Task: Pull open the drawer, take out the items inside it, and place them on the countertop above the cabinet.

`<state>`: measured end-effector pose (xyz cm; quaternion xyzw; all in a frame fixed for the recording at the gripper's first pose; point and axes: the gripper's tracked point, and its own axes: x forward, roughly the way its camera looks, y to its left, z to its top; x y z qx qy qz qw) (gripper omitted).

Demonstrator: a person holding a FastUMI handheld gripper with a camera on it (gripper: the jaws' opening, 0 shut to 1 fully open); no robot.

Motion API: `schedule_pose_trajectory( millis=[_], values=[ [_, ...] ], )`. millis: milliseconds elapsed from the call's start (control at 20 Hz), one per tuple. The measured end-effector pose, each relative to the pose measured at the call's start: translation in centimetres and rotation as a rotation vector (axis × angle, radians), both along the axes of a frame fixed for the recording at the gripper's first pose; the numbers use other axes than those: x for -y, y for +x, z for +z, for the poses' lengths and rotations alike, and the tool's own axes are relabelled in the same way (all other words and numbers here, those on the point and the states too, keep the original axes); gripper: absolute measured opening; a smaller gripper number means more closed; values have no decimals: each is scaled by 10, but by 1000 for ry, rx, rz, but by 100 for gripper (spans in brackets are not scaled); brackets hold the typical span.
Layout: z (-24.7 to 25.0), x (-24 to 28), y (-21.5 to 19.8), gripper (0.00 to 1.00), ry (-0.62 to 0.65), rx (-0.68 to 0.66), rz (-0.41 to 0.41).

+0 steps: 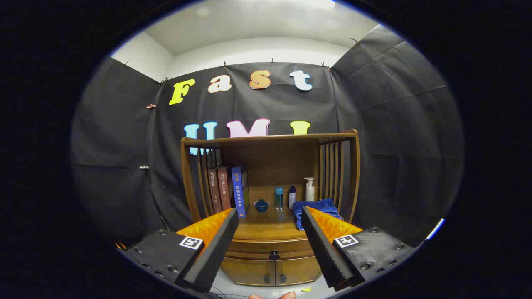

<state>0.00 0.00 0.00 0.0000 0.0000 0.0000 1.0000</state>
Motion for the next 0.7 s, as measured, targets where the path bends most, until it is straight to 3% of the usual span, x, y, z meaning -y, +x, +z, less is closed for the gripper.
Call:
schedule_pose_trajectory(
  millis=[700],
  values=[
    [-7, -17, 3, 99, -36, -19, 28]
  ],
)
